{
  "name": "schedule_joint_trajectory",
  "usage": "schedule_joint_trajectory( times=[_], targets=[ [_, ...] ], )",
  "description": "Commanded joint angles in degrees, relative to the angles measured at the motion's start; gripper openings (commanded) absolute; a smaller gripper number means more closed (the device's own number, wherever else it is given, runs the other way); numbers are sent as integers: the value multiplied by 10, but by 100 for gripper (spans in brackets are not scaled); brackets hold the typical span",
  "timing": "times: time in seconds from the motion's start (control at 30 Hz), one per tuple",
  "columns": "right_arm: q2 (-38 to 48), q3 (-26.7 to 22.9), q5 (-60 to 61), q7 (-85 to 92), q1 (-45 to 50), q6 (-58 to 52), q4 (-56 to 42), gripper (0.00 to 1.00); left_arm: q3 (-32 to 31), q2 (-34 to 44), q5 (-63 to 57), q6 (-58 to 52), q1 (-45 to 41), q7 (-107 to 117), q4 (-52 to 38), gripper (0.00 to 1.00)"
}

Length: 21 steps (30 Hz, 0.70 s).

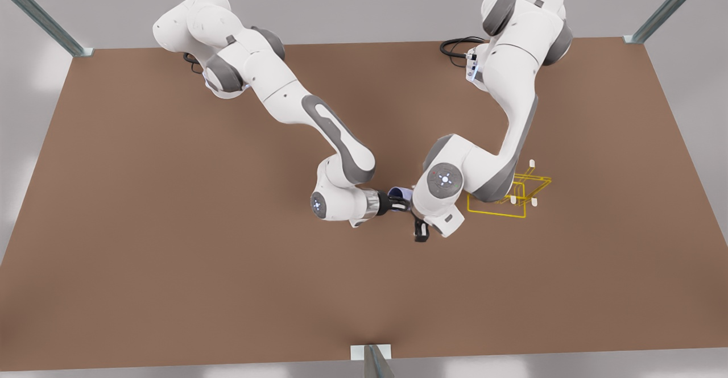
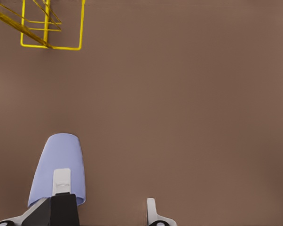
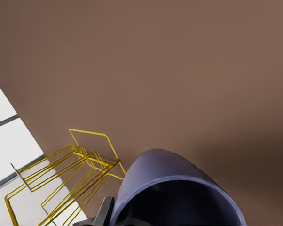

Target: Place the cup on the cup holder

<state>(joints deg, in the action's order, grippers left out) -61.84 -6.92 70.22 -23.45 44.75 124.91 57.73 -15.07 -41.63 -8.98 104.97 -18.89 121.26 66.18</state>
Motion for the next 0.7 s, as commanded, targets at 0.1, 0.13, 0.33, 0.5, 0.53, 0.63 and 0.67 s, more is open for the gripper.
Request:
schedule_joint_trajectory(
  times=[0.1, 0.13, 0.33, 0.5, 0.53, 0.63, 0.67],
  targets=[
    [-13, -5, -3, 37, 3, 3, -2, 100, -7, 49, -56, -37, 26, 218, 75, 100],
    [-18, -8, -3, 38, 3, 4, -2, 100, -26, 51, -78, -35, 32, 209, 94, 100],
    [-19, -10, -18, 39, -8, 3, 1, 100, -50, 49, -80, -8, 25, 201, 139, 100],
    [-14, -7, -32, 43, -33, -1, 5, 100, -59, 39, -80, 7, 29, 193, 141, 100],
    [4, -5, -38, 89, -41, -2, 27, 100, -60, 38, -80, 7, 27, 193, 141, 100],
    [75, 16, -77, 90, -64, -5, 112, 100, -60, 33, -80, 6, 25, 192, 141, 100],
    [88, 64, -125, 89, -110, -5, 120, 100, -60, 32, -79, 7, 25, 193, 141, 100]
  ],
)
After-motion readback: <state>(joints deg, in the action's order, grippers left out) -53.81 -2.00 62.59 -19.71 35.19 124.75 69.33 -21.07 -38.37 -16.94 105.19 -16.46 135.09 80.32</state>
